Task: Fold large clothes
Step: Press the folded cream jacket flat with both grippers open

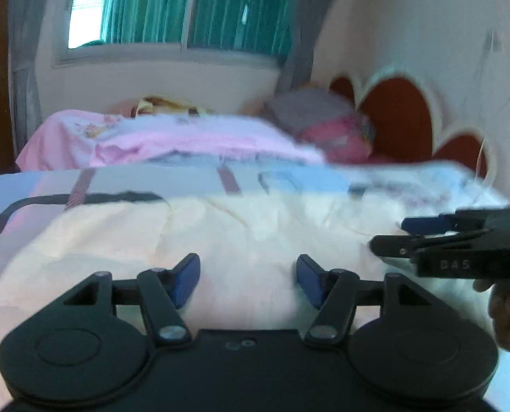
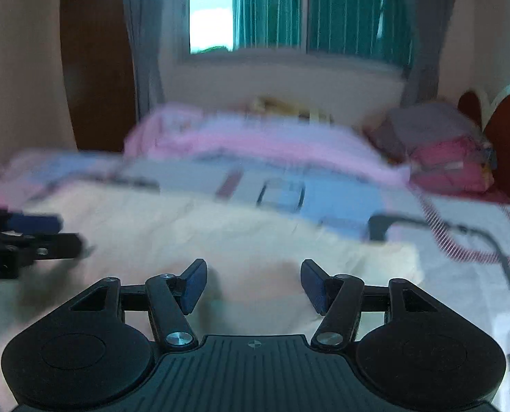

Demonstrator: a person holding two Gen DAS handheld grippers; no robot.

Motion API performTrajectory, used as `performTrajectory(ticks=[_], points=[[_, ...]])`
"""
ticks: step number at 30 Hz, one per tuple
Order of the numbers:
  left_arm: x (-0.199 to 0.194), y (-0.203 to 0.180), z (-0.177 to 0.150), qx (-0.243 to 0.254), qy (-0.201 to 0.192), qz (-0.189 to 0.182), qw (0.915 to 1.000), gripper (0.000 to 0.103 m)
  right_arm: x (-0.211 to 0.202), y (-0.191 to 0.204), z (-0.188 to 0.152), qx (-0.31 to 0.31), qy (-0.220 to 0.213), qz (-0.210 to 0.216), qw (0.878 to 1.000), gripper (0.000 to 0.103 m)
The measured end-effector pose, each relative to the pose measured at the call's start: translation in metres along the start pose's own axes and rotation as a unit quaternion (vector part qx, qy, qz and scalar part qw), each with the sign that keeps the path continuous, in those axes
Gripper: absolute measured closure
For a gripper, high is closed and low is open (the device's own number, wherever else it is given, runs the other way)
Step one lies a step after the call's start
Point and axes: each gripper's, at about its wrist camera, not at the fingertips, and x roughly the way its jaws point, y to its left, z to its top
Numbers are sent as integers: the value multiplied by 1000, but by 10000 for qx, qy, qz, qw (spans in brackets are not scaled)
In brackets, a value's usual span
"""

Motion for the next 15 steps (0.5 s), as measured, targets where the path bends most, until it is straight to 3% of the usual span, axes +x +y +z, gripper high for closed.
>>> performTrajectory(ticks=[3,10,12,15], points=[[32,2,-14,43,322,111,9994,37,23,-10,-16,69,129,129,9998,43],[43,3,-18,153,469,186,9986,36,37,-12,-17,18,297,46,9995,42],[27,1,-17,170,366,256,9989,36,16,-14,-13,213,134,-10,9997,42],[-18,-2,-21,89,-191,323,9993,32,-35,-22,-19,472,-368,197,9980,42]])
